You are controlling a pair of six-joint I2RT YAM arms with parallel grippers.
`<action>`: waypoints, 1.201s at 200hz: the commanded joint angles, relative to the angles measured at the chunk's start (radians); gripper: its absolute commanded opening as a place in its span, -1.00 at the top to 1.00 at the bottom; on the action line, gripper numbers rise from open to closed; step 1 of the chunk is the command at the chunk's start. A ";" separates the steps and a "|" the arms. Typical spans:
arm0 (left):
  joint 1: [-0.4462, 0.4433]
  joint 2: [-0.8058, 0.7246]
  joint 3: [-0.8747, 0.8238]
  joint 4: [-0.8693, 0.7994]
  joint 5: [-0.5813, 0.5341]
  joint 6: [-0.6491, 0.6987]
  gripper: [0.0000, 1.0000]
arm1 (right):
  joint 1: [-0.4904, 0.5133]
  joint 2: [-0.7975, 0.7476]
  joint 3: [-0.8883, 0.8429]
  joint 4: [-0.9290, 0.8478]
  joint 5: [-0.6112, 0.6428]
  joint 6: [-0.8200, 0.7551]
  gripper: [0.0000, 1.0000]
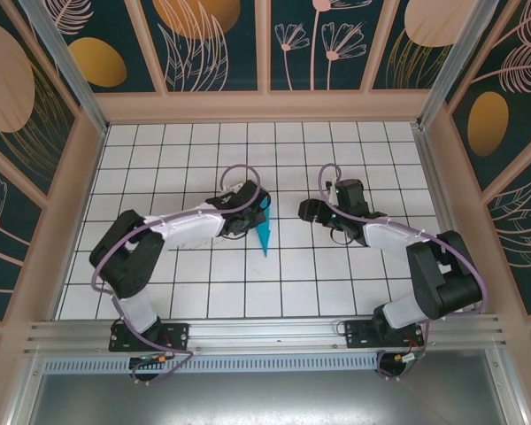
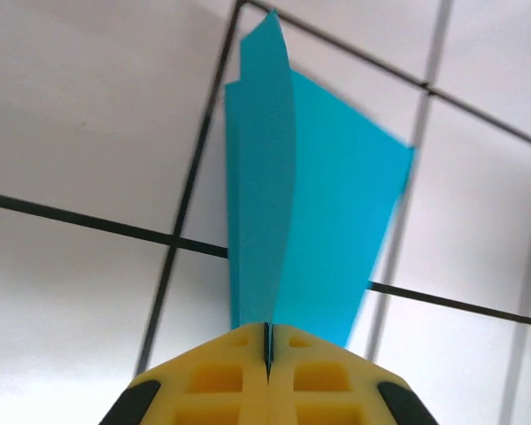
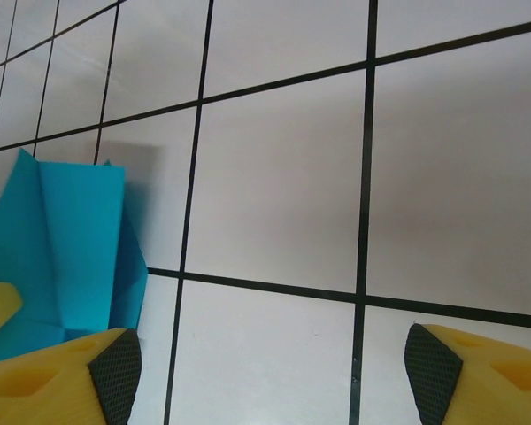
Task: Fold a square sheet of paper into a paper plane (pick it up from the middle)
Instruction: Turn over a paper plane at the center of the table.
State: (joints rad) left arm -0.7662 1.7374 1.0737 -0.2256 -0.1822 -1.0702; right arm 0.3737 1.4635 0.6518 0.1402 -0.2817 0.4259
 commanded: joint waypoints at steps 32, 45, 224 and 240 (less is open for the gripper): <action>-0.004 -0.181 -0.174 0.405 0.152 0.115 1.00 | -0.005 -0.162 -0.033 0.042 -0.036 0.039 -0.61; -0.003 -0.176 -0.223 0.504 0.193 0.110 1.00 | -0.004 -0.185 -0.034 0.037 -0.064 0.047 -0.60; -0.004 0.013 -0.432 0.838 0.319 0.026 1.00 | 0.257 -0.015 -0.022 -0.030 -0.031 0.080 0.16; -0.003 0.017 -0.444 0.837 0.304 0.014 1.00 | 0.258 0.006 -0.012 -0.042 -0.015 0.072 0.16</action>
State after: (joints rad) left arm -0.7662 1.7348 0.6506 0.5827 0.1310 -1.0370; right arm 0.6266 1.4376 0.6067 0.1371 -0.3370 0.5076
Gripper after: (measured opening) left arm 0.064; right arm 0.420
